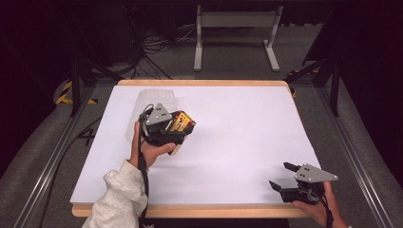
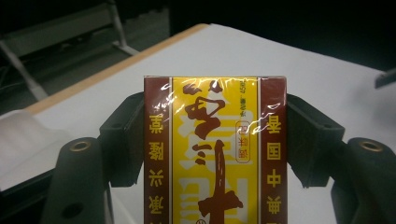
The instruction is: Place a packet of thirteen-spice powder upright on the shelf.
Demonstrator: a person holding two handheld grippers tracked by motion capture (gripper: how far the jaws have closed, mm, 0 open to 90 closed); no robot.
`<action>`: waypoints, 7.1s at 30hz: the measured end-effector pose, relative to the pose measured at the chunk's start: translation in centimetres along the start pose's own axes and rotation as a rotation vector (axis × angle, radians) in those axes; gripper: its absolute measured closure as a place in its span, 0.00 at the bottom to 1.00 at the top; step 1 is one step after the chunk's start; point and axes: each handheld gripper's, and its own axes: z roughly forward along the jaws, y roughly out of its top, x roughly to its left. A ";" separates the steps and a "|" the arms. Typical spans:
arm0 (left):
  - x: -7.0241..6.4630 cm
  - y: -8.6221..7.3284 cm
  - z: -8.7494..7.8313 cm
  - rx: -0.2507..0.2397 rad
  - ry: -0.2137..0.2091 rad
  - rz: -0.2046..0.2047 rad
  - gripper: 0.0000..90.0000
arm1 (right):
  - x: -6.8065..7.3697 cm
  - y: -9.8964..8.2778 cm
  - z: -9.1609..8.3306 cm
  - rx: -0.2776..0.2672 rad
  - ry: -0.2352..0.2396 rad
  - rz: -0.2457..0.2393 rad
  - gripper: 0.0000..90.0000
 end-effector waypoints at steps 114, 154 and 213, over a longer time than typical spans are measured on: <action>3.8 -7.5 -3.6 -0.064 0.301 -0.244 0.14 | 0.4 1.3 2.0 0.013 0.084 -0.072 0.19; -2.1 -5.0 -2.7 -0.077 0.208 -0.009 0.07 | 0.4 1.2 1.8 0.013 0.080 -0.067 0.19; -5.5 -11.4 0.6 0.287 -0.091 0.175 0.09 | 0.2 1.0 1.6 0.000 0.064 -0.042 0.19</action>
